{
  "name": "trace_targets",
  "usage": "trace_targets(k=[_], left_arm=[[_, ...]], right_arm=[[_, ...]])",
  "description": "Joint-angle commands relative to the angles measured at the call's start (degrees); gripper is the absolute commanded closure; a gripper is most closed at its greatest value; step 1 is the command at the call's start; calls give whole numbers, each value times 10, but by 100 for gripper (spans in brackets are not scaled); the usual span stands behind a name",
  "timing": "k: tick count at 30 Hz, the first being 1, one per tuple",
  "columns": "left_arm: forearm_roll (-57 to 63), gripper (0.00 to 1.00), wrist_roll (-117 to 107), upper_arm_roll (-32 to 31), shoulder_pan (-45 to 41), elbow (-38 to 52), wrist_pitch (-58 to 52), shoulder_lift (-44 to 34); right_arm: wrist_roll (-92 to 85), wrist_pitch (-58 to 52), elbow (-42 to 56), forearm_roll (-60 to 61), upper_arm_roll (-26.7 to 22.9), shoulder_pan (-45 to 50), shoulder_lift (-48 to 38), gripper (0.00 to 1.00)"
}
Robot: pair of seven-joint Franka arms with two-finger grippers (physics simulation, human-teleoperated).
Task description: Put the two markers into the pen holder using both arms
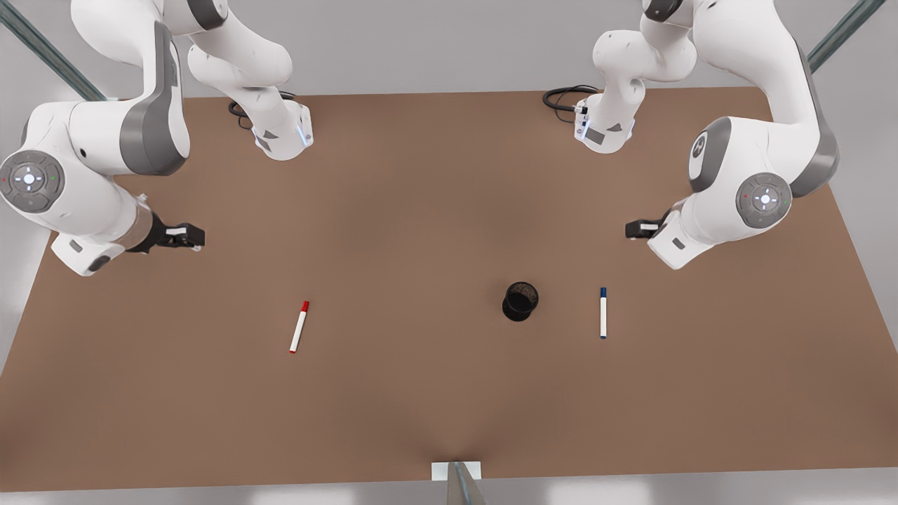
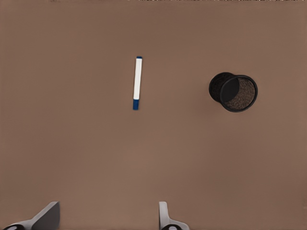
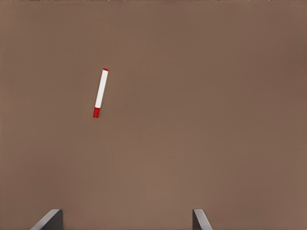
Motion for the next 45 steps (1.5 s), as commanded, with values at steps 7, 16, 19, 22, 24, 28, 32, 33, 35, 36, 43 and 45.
trace_targets(k=[7,16,19,22,24,28,32,33,35,36,43,45], left_arm=[[-3,0,-44,3,-13,-8,197,143],[-24,0,-71,5,4,-149,452,221],[-24,0,-71,5,7,-159,488,229],[-20,0,-69,4,12,-159,508,247],[-20,0,-51,5,13,-159,511,253],[-20,0,43,5,13,-170,507,256],[-21,0,103,4,18,-176,509,260],[-21,2,111,5,21,-177,510,260],[-23,25,110,4,21,-176,510,260],[-23,29,111,4,21,-177,509,259],[-23,35,111,4,18,-202,535,255],[-23,36,111,4,19,-201,537,256]], right_arm=[[137,127,19,6,7,69,112,0],[305,338,-11,51,5,61,272,0],[303,407,-62,51,6,49,280,0],[283,450,-114,50,6,40,276,0],[276,475,-145,50,6,40,272,0],[261,522,-188,50,6,40,272,0],[259,546,-209,50,6,41,280,0],[259,547,-212,50,6,41,283,0],[259,548,-211,49,6,41,287,0],[259,548,-211,47,6,41,289,0],[255,552,-211,47,6,40,296,10],[246,552,-211,47,6,40,300,31]])
